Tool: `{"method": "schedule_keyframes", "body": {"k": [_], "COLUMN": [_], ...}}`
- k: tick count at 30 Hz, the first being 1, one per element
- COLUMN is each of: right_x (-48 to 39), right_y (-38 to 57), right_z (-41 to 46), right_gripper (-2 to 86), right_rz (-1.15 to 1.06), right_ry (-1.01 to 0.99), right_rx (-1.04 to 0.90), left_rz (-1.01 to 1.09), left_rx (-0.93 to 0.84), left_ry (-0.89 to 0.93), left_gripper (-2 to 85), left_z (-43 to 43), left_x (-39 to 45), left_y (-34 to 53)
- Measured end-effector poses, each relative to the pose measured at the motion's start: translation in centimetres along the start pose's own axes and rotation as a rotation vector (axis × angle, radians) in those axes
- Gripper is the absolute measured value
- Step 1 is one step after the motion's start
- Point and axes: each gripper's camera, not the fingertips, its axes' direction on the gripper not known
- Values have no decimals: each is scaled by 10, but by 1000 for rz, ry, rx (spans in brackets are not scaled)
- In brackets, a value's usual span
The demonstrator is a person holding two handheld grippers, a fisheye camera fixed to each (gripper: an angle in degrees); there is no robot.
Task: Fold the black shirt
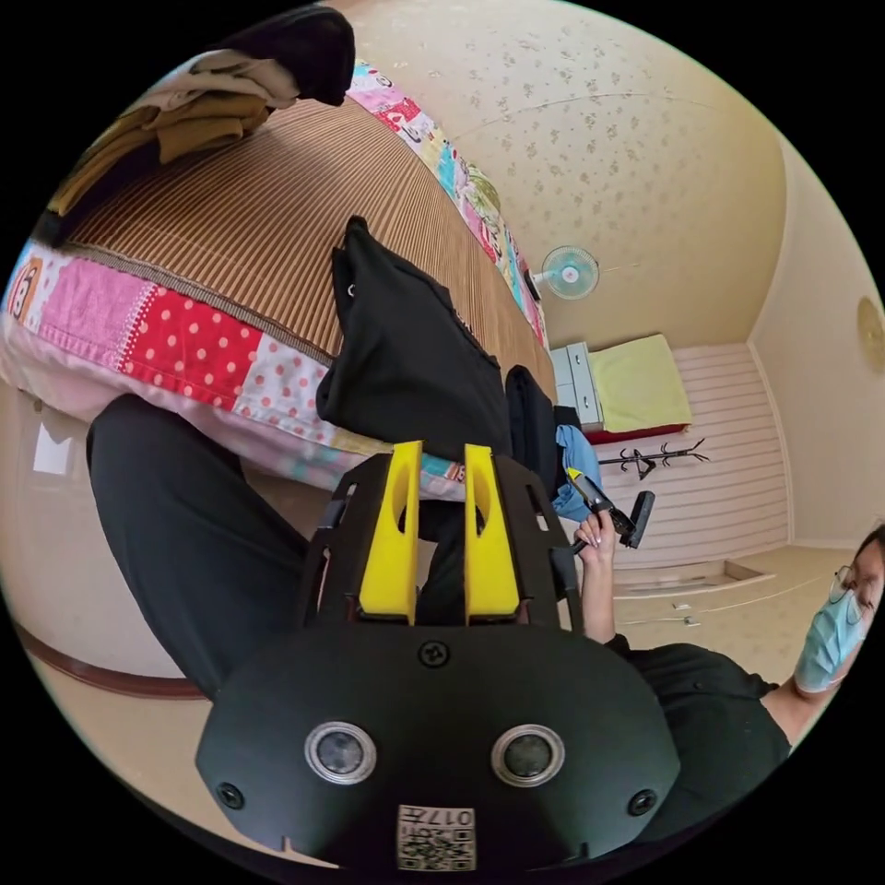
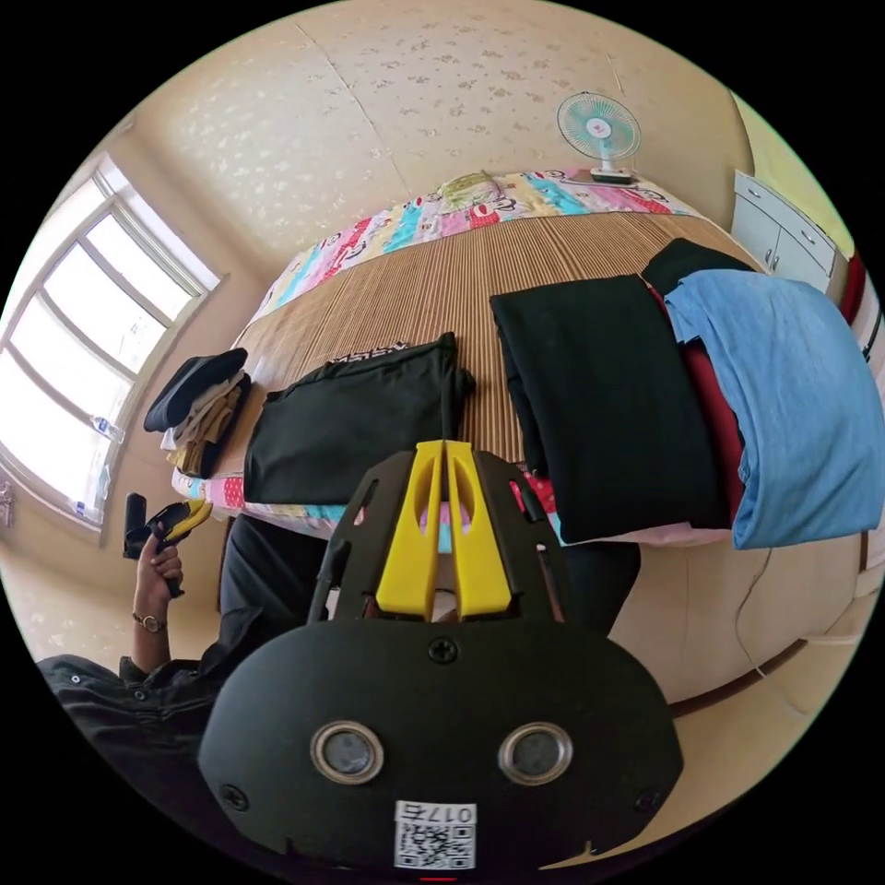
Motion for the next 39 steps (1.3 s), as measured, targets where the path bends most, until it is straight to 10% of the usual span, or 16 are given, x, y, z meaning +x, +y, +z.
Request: {"method": "schedule_keyframes", "body": {"k": [23, 39], "right_x": [-17, -243], "right_y": [-75, -175], "right_z": [105, 260], "right_gripper": [4, 93], "right_rz": [21, -326], "right_ry": [-90, -224], "right_rx": [-146, -368], "left_rz": [-183, 25], "left_rx": [43, 91], "left_ry": [-90, 107], "left_gripper": [123, 39], "left_z": [37, 47], "left_x": [-110, -105], "left_y": [-53, -22]}}
